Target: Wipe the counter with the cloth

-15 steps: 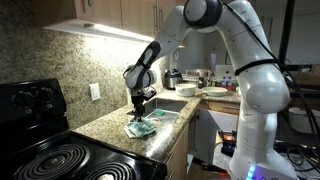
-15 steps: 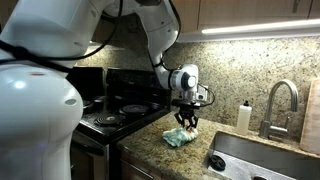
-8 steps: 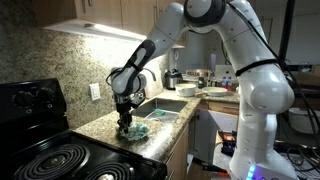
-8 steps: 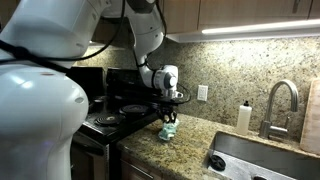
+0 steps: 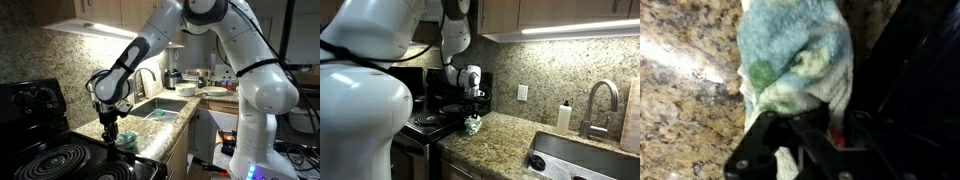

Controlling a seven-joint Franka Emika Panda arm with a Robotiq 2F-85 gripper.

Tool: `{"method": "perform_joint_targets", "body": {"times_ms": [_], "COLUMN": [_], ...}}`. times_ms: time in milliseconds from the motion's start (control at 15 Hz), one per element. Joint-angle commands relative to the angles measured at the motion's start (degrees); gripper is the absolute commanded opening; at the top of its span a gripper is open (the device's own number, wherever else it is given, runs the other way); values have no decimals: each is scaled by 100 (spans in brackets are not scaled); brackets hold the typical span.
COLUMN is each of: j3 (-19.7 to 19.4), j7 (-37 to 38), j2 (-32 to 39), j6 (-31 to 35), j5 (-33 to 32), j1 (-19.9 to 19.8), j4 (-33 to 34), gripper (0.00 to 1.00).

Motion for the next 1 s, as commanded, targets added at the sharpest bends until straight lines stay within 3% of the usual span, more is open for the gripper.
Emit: {"method": "perform_joint_targets", "body": {"times_ms": [0,933], "j3": [-43,-1214], "j7": [-18,18], "j2": [215,62], "j6": [-306,-417], "j5": [-120,-469], "j1": [87,-835], "j4": [398,433], "gripper": [8,8]}}
